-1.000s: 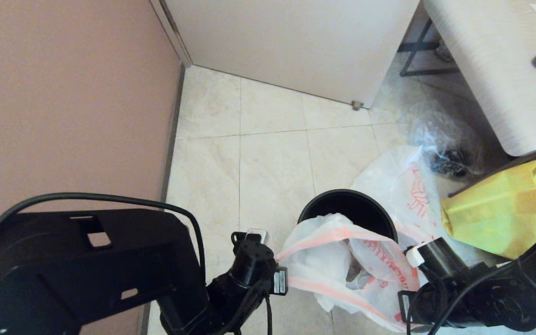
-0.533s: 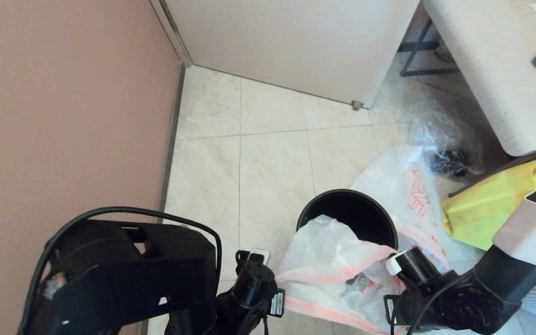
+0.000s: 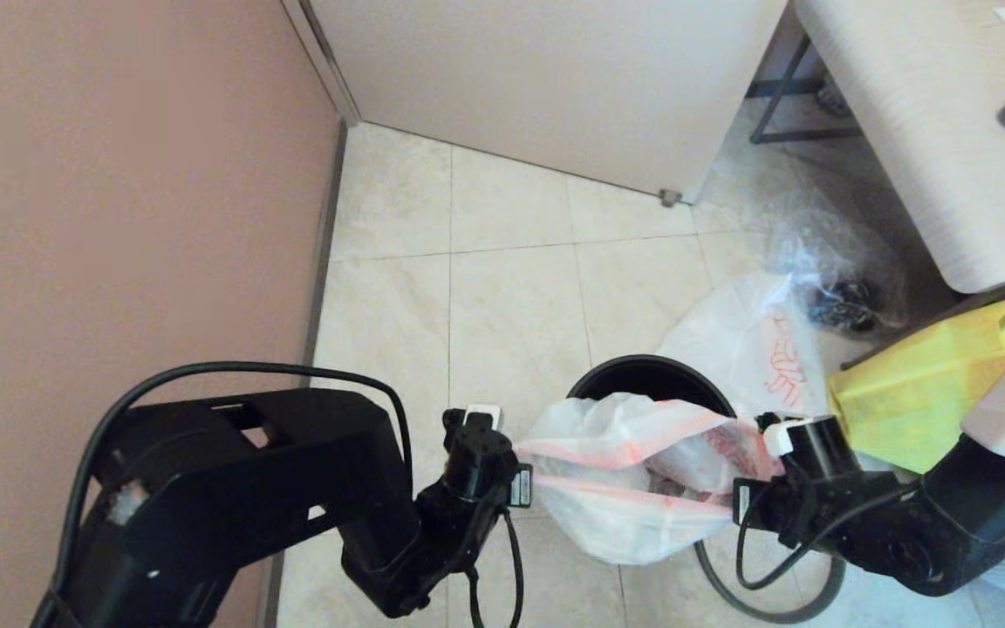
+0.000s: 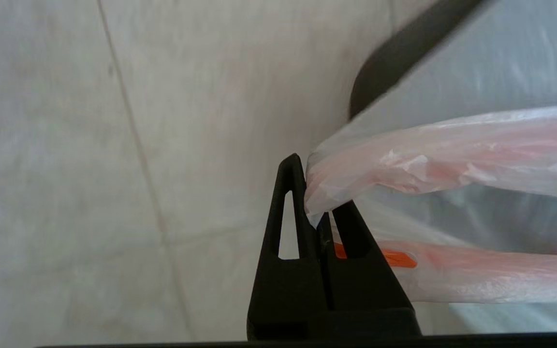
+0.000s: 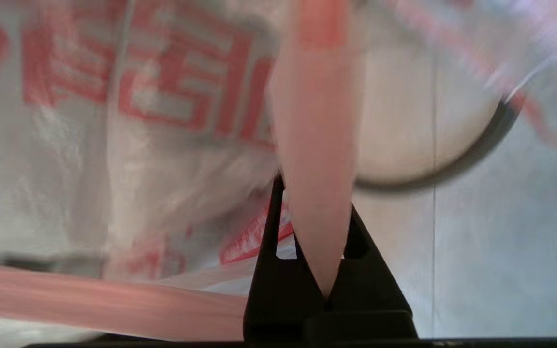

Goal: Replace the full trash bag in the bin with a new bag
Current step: Put the new garbage bag on the trash can

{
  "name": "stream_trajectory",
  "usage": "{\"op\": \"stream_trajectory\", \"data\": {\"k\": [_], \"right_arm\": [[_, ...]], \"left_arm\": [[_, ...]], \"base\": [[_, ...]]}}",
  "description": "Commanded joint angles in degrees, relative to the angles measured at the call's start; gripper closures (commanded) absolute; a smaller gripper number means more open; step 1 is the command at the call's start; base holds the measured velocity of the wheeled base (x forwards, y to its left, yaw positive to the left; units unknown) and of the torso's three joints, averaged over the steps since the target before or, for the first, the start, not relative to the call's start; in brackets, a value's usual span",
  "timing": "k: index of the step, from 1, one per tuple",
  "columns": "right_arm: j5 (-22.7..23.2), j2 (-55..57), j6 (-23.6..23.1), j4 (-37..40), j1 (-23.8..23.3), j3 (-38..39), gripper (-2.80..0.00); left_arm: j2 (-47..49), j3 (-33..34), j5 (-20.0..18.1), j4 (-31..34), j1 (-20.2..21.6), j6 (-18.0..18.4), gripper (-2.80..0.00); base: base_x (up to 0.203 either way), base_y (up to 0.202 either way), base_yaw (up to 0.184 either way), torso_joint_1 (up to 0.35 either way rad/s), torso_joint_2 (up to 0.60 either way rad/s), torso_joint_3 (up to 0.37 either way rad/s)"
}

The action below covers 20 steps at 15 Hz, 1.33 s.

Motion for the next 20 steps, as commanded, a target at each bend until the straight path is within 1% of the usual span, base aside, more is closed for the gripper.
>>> {"op": "stream_trajectory", "data": {"k": [1, 3, 4, 7, 9, 10, 11, 13, 15, 18, 20], "right_arm": [[-0.2, 0.3, -0.2, -2.2, -1.0, 0.0, 0.0], [-0.3, 1.7, -2.9, -3.5, -0.9, -0.1, 0.0], [-0.5, 1.0, -3.1, -3.6, -0.5, 1.1, 0.0], [-0.5, -5.6, -3.0, -4.0, 0.4, 6.8, 0.0], [-0.3, -8.1, -2.9, -4.0, 1.1, 10.4, 0.0], [-0.3, -8.1, -2.9, -4.0, 2.8, 11.8, 0.0], [-0.3, -7.4, -2.9, -4.0, 4.6, 12.9, 0.0], [-0.5, -3.4, -2.9, -4.2, 6.7, 13.3, 0.0], [-0.8, 2.5, -3.1, -6.4, 7.6, 12.1, 0.0], [-1.7, 10.1, -4.2, -10.9, 7.6, 9.2, 0.0], [-2.1, 11.2, -5.0, -13.9, 5.9, 7.2, 0.0]], "left_arm": [[1.4, -2.8, 0.4, -0.1, -0.6, -0.1, 0.0], [2.9, -4.6, 0.6, 1.5, -2.1, 0.0, 0.0], [2.6, -3.8, 0.6, 1.5, -2.4, -0.1, 0.0], [-2.1, 2.4, 0.5, 0.2, -4.0, -0.4, 0.0], [-5.1, 5.4, 0.5, -0.5, -5.5, -0.1, 0.0], [-5.5, 7.3, 0.6, -0.5, -6.1, 0.0, 0.0], [-5.1, 9.2, 0.5, -0.5, -6.6, 0.1, 0.0], [-0.5, 10.5, 0.5, -0.9, -6.8, 0.3, 0.0], [3.3, 9.7, 0.6, -1.0, -6.1, 0.5, 0.0], [4.6, 5.1, 0.5, 0.0, -5.2, 0.9, 0.0], [5.8, 1.5, 0.6, 0.8, -4.9, 3.2, 0.0]], "base": [[0.0, 0.0, 0.0, 0.0, 0.0, 0.0], [0.0, 0.0, 0.0, 0.0, 0.0, 0.0], [0.0, 0.0, 0.0, 0.0, 0.0, 0.0], [0.0, 0.0, 0.0, 0.0, 0.0, 0.0], [0.0, 0.0, 0.0, 0.0, 0.0, 0.0], [0.0, 0.0, 0.0, 0.0, 0.0, 0.0], [0.0, 0.0, 0.0, 0.0, 0.0, 0.0], [0.0, 0.0, 0.0, 0.0, 0.0, 0.0], [0.0, 0.0, 0.0, 0.0, 0.0, 0.0], [0.0, 0.0, 0.0, 0.0, 0.0, 0.0], [0.0, 0.0, 0.0, 0.0, 0.0, 0.0]]}}
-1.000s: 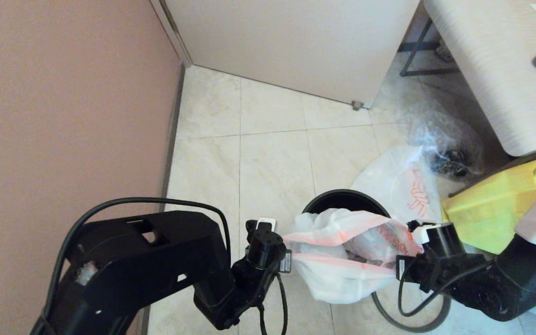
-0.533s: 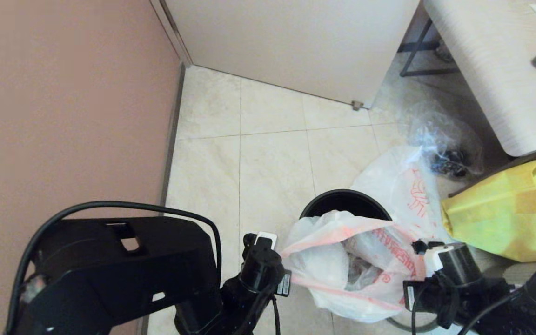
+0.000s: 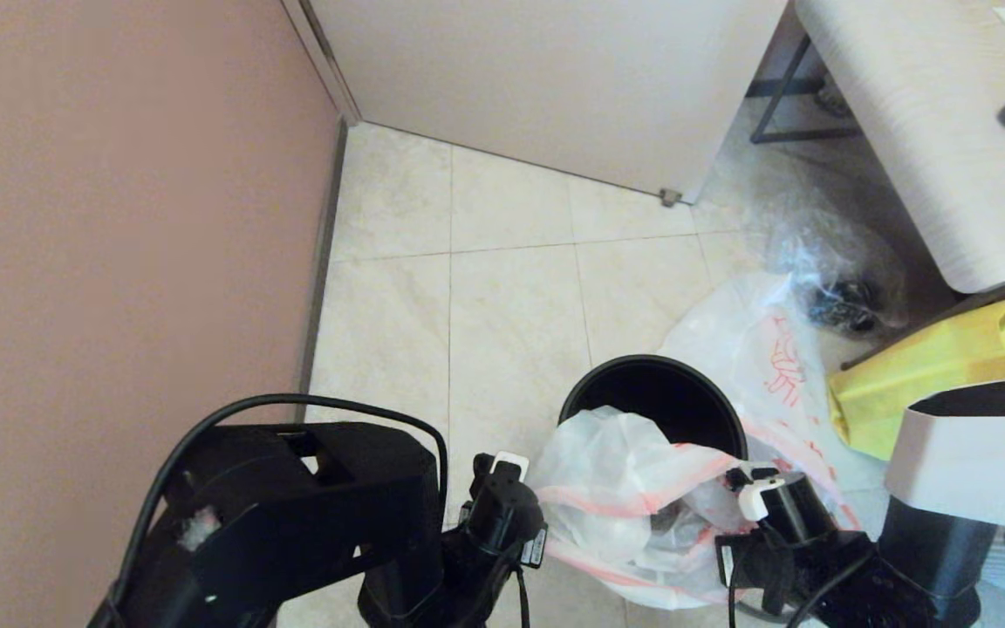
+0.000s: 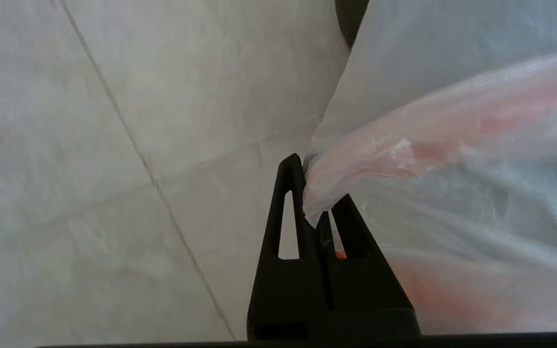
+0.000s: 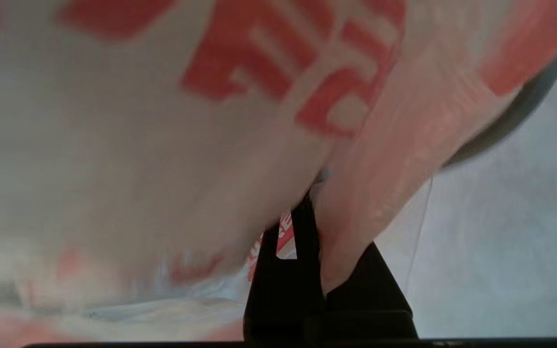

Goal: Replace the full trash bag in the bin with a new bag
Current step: Put the new garbage bag on the trash can

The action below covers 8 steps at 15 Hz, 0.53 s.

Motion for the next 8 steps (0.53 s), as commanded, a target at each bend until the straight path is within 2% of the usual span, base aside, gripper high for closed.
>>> {"op": "stream_trajectory", "data": {"k": [1, 5, 7, 8], "right_arm": [[-0.1, 2.3, -0.5, -2.6, -1.3, -0.9, 0.0], [-0.4, 1.9, -4.8, -10.4, -5.7, -2.3, 0.0], [-1.6, 1.8, -5.8, -10.9, -7.1, -3.3, 0.0], [-1.7, 1.4, -5.9, -10.9, -7.2, -3.4, 0.0]], "left_arm": [[1.8, -3.6, 0.5, 0.4, 0.6, 0.7, 0.0], [2.1, -14.4, 4.6, 7.9, 2.8, 1.2, 0.0], [3.3, -17.7, 8.7, 9.9, 3.2, 1.3, 0.0], [3.3, -17.9, 9.1, 10.1, 3.2, 1.3, 0.0]], "base": [[0.0, 0.0, 0.0, 0.0, 0.0, 0.0], [0.0, 0.0, 0.0, 0.0, 0.0, 0.0], [0.0, 0.0, 0.0, 0.0, 0.0, 0.0], [0.0, 0.0, 0.0, 0.0, 0.0, 0.0]]}}
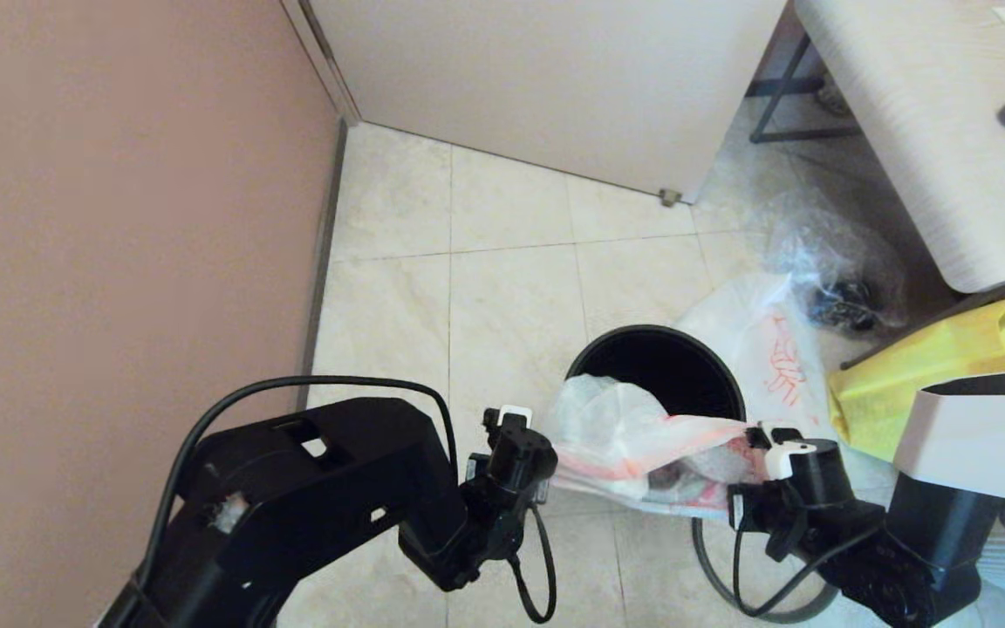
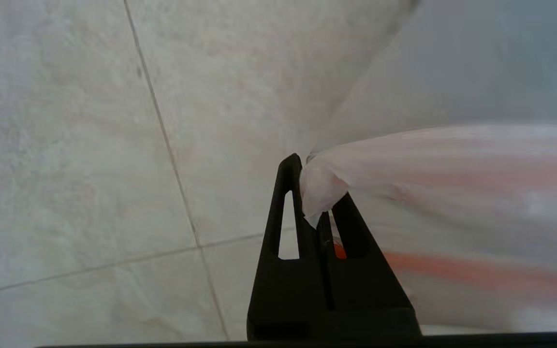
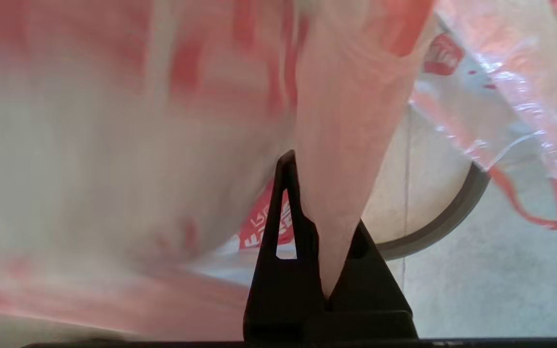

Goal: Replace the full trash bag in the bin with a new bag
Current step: Put the new garbage bag on the trash can

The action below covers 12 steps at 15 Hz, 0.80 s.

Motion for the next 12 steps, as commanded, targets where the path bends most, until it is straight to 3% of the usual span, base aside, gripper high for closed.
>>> {"op": "stream_trajectory", "data": {"k": [1, 8, 12], "right_arm": [[-0.2, -0.1, 0.0, -0.3, -0.3, -0.6, 0.0], [-0.9, 0.6, -3.3, 1.8, 1.1, -10.1, 0.0], [-1.6, -2.3, -3.6, 4.9, 3.7, -10.9, 0.0]], "left_arm": [[0.6, -0.8, 0.5, -0.2, 0.1, -0.1, 0.0], [-1.9, 2.2, 0.4, -4.4, 1.2, -1.9, 0.0], [-2.8, 5.1, 0.2, -6.5, 1.8, -2.1, 0.0]], "base": [[0.0, 0.0, 0.0, 0.0, 0.0, 0.0], [0.0, 0.0, 0.0, 0.0, 0.0, 0.0], [0.0, 0.0, 0.0, 0.0, 0.0, 0.0]]}}
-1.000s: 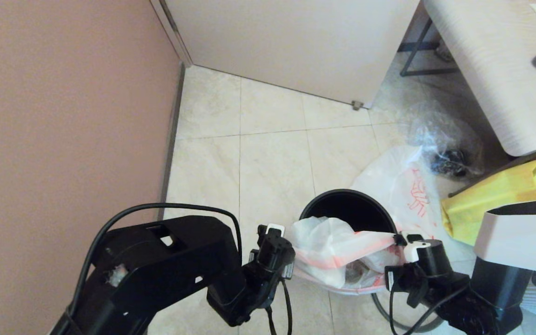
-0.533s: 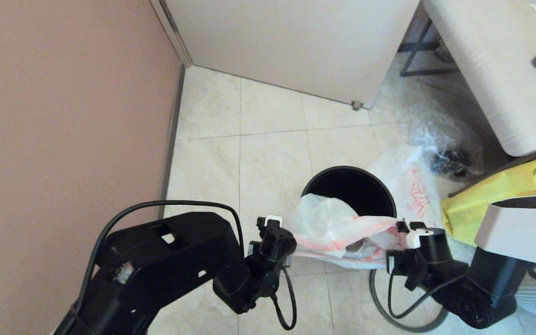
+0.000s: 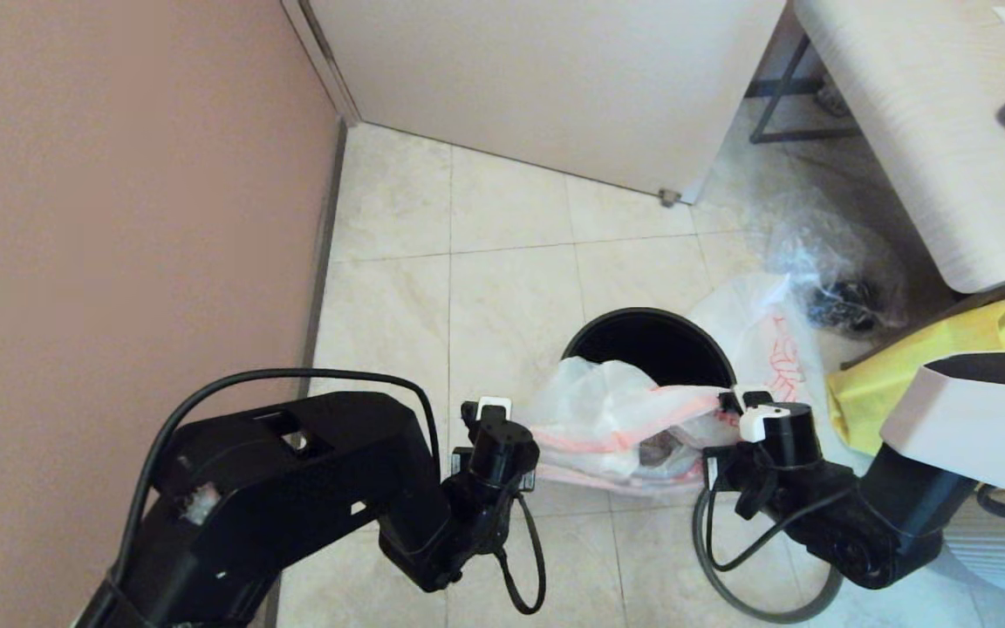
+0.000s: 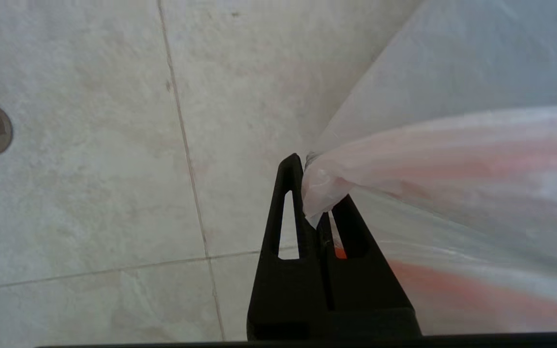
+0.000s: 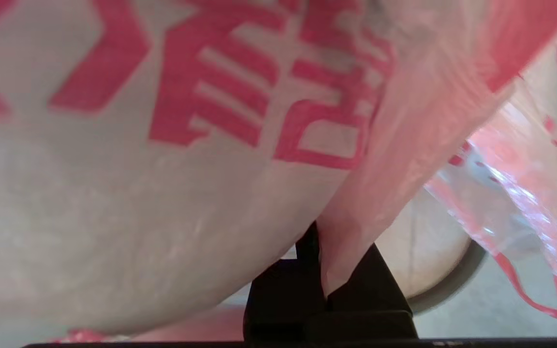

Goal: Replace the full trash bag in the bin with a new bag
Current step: Put the new garbage bag on the trash can

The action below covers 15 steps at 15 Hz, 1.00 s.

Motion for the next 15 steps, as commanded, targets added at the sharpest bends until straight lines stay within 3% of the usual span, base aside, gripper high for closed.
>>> {"op": "stream_trajectory", "data": {"k": [1, 3, 4, 7, 11, 15], "right_arm": [[-0.2, -1.2, 0.1, -0.1, 1.0, -0.1, 0.0], [-0.7, -2.3, 0.2, 1.0, 1.7, 2.0, 0.0], [-0.8, -3.4, 0.2, 1.0, 1.9, 4.0, -2.8], [-0.7, -8.2, 0.2, 0.9, 2.6, 9.4, -2.8], [-0.7, -14.8, 0.1, 0.9, 6.5, 16.8, -2.8], [-0.6, -17.4, 0.2, 0.8, 7.2, 20.5, -2.8]], "left_arm": [[-0.7, 0.8, 0.2, -0.5, 0.7, -0.1, 0.0], [-1.1, 2.5, 0.2, -0.6, 0.6, 0.1, 0.0], [-2.0, 3.6, 0.1, -0.6, 0.3, 0.0, -2.8], [-5.5, 7.8, -0.2, -1.3, -0.8, 0.1, -2.8], [-12.7, 18.4, -3.3, -1.6, -4.1, -0.3, -2.8], [-16.4, 23.6, -5.5, -1.3, -6.2, -3.5, -2.8]], "base": [[0.0, 0.0, 0.0, 0.0, 0.0, 0.0], [0.0, 0.0, 0.0, 0.0, 0.0, 0.0], [0.0, 0.0, 0.0, 0.0, 0.0, 0.0], [0.0, 0.0, 0.0, 0.0, 0.0, 0.0], [0.0, 0.0, 0.0, 0.0, 0.0, 0.0], [0.0, 0.0, 0.0, 0.0, 0.0, 0.0]]}}
